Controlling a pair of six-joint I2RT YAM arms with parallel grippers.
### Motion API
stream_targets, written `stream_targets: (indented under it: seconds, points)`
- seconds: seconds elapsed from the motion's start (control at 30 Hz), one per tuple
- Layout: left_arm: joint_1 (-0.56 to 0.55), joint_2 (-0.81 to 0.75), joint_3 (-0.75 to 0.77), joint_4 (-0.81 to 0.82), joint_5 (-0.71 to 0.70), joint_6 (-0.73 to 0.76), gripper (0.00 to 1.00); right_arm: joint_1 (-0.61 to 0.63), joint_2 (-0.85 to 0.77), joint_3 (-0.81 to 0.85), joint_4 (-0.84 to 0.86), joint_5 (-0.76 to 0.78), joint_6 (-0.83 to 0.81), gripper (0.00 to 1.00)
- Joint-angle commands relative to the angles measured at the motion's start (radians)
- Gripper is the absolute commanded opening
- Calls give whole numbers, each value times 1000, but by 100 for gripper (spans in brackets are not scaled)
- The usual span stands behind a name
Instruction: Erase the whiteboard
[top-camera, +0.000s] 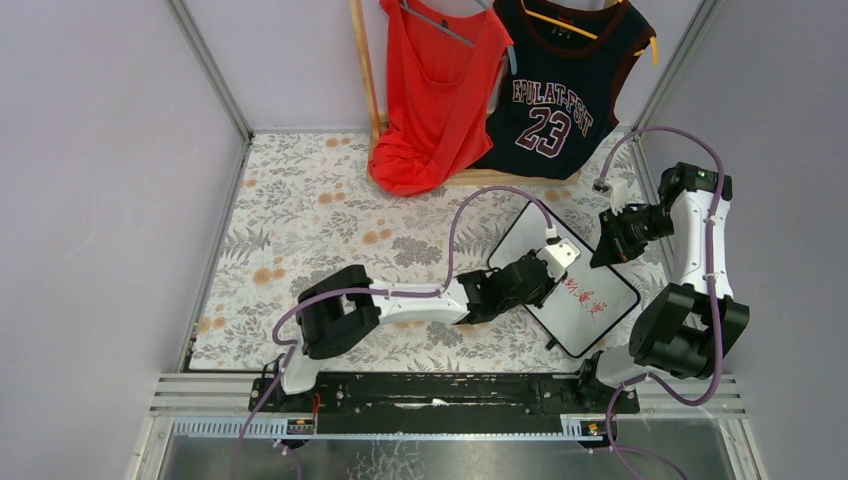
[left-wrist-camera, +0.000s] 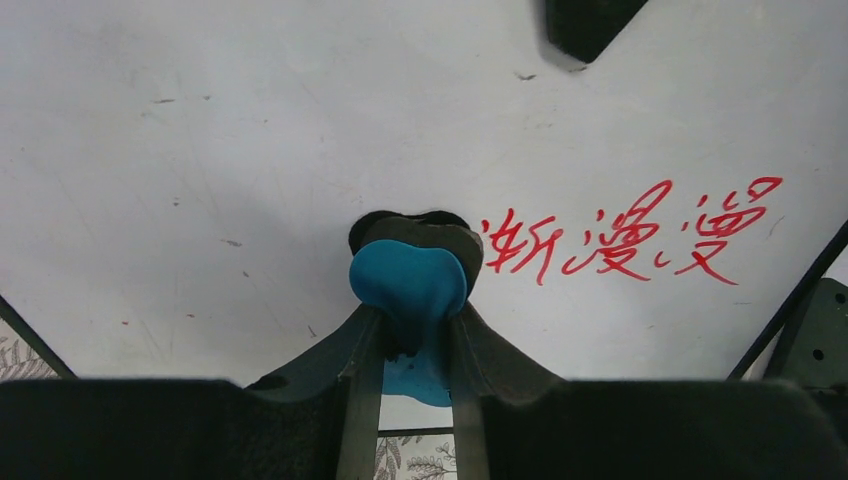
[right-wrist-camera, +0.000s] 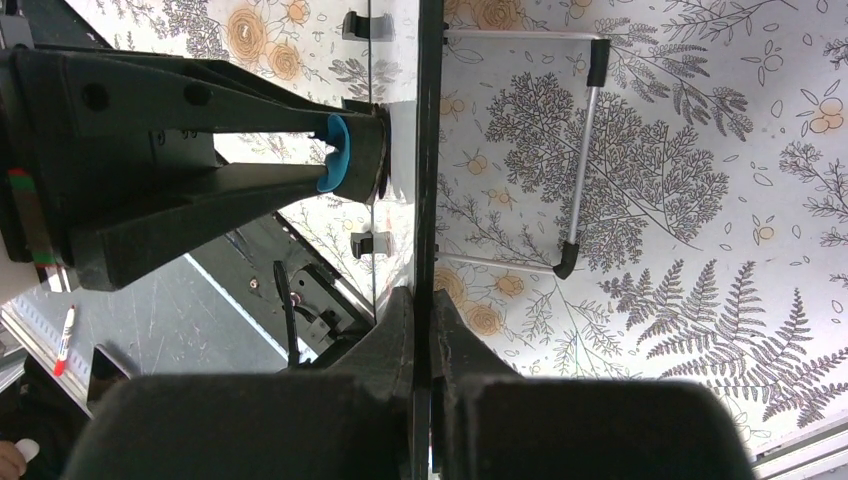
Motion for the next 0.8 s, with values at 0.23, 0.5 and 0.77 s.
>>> stream_targets:
  seconds: [0.23,0.5,0.77]
  points:
    - [192,-63,-108,2,-54,38,0,35,10,-40,-46,56,-59,0]
    - [219,-38,-46,-30,-3,46,0,40,10,-43,-46,49,-59,0]
    - [136,9,-1,-20,20,10,0,43,0,-48,-46,60,-63,0]
